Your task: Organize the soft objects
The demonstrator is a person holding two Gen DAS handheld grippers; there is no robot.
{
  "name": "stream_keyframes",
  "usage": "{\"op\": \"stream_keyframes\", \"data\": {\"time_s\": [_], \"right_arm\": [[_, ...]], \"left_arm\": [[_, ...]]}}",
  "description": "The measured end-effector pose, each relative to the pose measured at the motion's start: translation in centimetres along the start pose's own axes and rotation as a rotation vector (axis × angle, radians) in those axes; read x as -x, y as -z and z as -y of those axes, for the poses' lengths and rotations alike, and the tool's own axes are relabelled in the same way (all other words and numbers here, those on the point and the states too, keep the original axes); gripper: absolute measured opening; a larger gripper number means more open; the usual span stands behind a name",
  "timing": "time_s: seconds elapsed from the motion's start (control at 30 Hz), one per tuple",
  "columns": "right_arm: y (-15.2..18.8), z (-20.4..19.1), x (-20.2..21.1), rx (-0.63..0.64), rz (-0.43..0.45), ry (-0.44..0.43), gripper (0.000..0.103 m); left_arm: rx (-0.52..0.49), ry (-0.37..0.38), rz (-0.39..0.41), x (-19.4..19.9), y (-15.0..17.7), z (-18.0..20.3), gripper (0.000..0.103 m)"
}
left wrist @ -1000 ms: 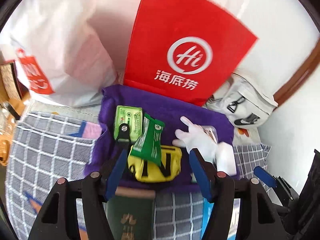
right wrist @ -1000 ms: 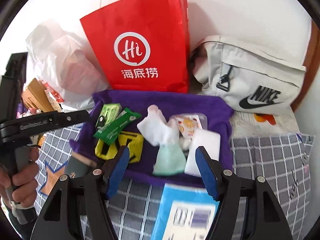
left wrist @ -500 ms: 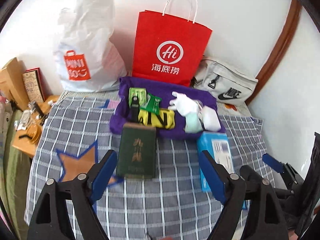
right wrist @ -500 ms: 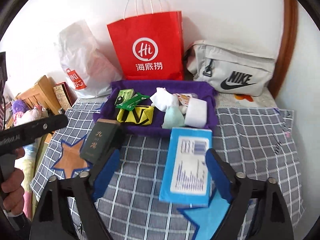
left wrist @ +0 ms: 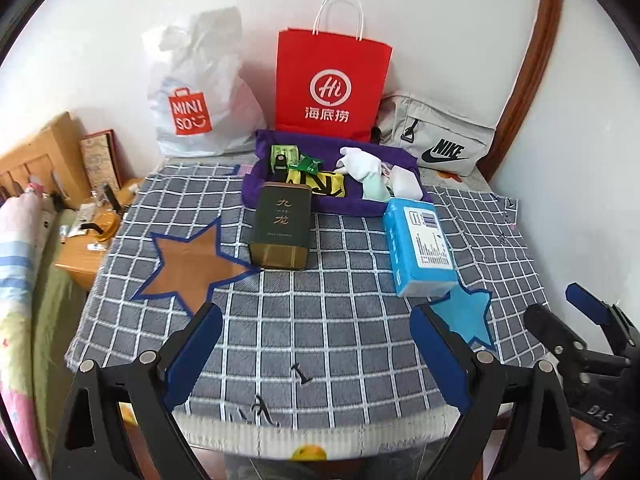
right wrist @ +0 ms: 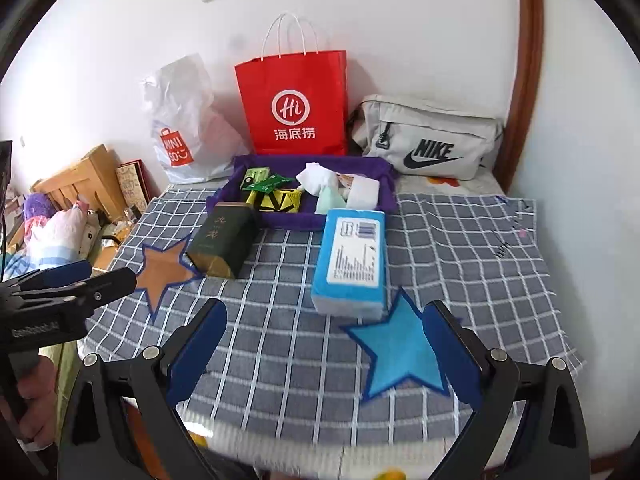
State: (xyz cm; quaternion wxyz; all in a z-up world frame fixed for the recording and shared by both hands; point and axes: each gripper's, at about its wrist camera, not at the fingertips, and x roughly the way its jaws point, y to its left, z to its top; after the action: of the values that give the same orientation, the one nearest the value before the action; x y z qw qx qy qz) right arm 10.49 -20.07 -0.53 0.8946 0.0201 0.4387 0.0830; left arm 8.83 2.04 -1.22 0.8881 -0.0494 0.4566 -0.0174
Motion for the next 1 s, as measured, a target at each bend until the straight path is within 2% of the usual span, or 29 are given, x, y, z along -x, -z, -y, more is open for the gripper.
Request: {"op": "stream_keyframes", "data": {"time_s": [0.13, 0.27, 0.4, 1.0], "right_arm": [[1.5, 0.2, 2.9, -0.01, 0.029, -0.025, 0.098], [2.7, -0.3, 4.4, 0.007, 0.044, -0.01, 0.098], [3.6, -0.5, 5.0, 0.018, 0.047, -0.003, 0.098], [5.1, -0.2, 6.3, 0.009, 0.06, -0.015, 0.098]], "left_arm": [[-0.007, -0.019, 0.024, 1.8, 1.4, 0.7, 0.095], [-0.023, -0.056, 0.052, 3.0, 2.4, 1.3, 0.095], [-0.012, -0.034, 0.051, 3.6, 3.2, 1.2, 0.095], [-0.003, -0.034, 0.073, 4.6, 4.2, 0.8, 0.095]]}}
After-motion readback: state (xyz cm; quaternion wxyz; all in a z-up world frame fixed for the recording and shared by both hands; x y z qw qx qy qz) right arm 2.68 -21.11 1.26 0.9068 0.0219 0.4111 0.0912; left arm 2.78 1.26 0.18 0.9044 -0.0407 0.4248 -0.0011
